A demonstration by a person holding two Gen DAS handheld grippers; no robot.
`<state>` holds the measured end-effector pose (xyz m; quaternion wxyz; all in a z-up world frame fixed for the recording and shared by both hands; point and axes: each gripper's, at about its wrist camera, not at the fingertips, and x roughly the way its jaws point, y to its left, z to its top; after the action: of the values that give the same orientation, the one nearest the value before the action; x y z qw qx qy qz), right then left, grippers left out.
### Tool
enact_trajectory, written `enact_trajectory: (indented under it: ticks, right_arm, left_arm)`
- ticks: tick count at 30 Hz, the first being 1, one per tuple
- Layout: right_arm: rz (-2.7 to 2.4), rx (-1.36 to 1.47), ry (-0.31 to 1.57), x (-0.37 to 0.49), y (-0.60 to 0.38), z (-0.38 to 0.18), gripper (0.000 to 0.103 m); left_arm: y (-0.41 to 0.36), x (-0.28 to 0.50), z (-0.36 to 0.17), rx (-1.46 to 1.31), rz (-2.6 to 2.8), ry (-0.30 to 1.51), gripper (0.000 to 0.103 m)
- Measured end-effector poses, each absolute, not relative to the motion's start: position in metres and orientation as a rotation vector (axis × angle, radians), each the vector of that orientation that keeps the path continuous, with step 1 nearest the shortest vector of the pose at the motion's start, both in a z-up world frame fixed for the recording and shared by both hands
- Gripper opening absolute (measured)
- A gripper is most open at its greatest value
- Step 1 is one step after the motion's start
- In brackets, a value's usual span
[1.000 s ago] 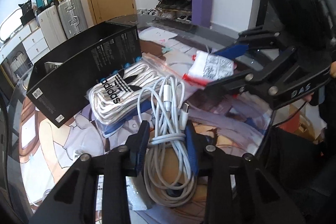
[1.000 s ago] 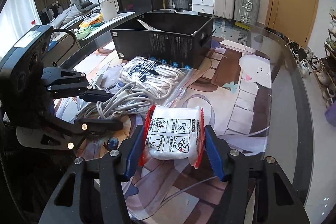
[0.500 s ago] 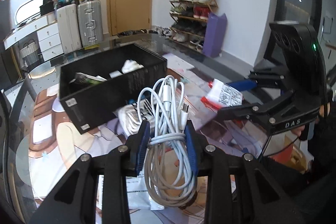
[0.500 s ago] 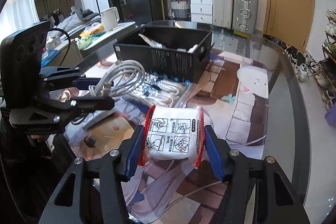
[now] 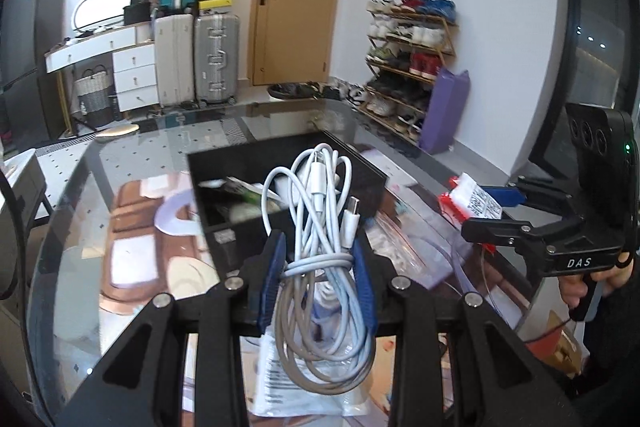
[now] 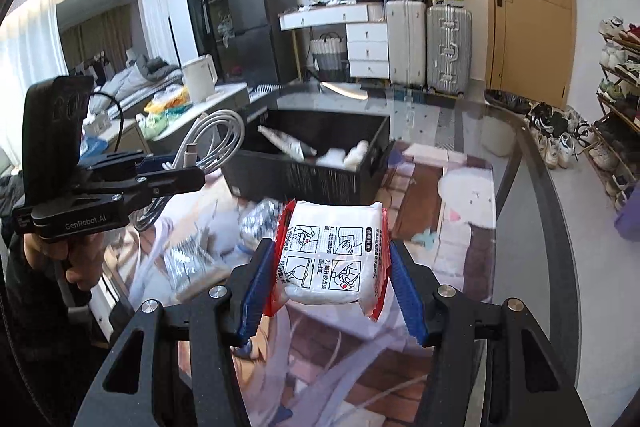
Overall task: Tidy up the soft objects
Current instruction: 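Lift the cable coil and red-edged packet and carry both over the black bin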
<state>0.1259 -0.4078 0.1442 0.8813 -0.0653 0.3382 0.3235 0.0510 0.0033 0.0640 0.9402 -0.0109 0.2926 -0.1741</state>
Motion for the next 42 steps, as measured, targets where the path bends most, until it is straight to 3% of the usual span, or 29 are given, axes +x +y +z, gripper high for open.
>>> enact_trajectory:
  ticks: [19,42]
  right_arm:
    - [0.646,-0.124,0.634,0.160,-0.361,0.178,0.057]
    - [0.631,-0.152,0.682,0.214,-0.325,0.157,0.057]
  left_arm:
    - [0.033,0.093,0.087,-0.121,-0.272,0.501,0.032]
    - [0.026,0.158,0.053,-0.112,-0.203,0.562,0.032]
